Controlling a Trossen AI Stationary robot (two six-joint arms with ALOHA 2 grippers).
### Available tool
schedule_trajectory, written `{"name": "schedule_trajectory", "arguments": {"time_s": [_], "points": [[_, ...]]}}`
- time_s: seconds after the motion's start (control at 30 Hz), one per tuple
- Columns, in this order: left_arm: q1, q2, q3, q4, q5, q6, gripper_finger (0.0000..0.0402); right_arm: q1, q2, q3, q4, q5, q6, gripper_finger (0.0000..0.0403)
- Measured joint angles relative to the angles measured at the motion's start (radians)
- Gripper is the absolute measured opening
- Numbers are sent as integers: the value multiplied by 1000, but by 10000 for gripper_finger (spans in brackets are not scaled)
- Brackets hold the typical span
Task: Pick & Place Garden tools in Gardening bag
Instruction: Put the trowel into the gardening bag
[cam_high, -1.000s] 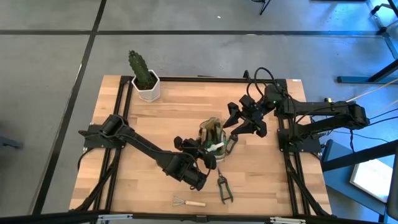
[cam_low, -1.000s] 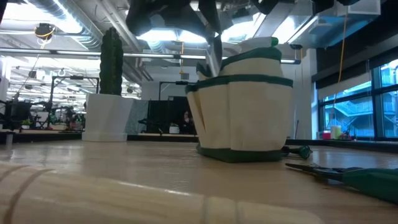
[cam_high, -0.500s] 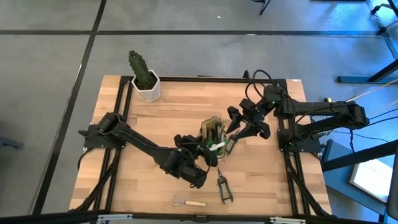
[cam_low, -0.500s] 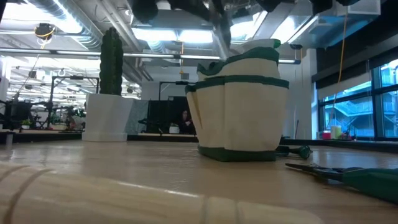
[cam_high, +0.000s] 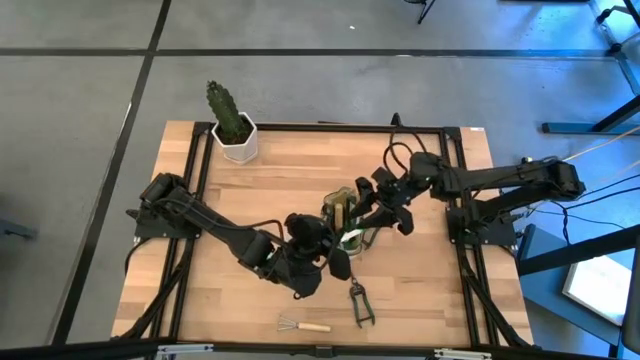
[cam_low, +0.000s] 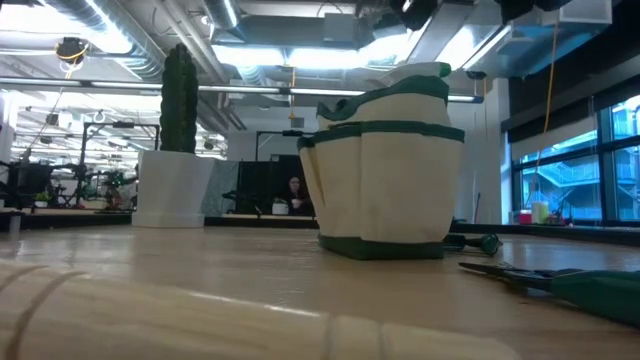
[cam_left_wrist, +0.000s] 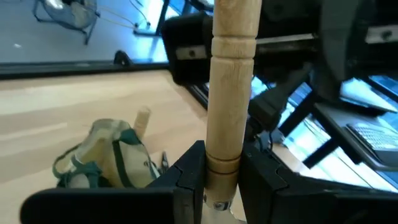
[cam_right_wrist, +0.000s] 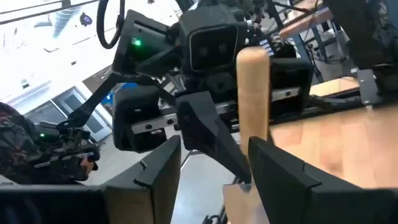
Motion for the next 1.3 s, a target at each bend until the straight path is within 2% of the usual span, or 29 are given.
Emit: {"name": "schedule_trajectory", "arguments": {"time_s": [0.2, 0.4, 0.5, 0.63, 0.9, 1.07, 1.17, 1.3], "points": [[16, 0, 0, -43, 17, -31, 65, 54, 2, 0, 101, 83, 28, 191], [32, 0, 0, -51, -28, -28, 65, 109, 1, 1, 13, 356, 128, 191], [51, 0, -1, -68, -3, -30, 65, 125, -1, 2, -36, 446, 126, 191], [67, 0, -1, -65, 25, -24, 65, 131, 0, 6, -52, 476, 92, 191], [72, 0, -1, -64, 27, -26, 65, 132, 1, 96, -234, 532, -23, 190], [57, -4, -1, -114, -22, -62, 65, 140, 1, 139, -315, 631, -38, 190], [39, -16, 1, -140, -14, -87, 65, 142, 3, 147, -328, 705, -61, 190], [32, -14, 1, -144, -29, -92, 65, 151, 2, 159, -328, 721, -88, 190]]}}
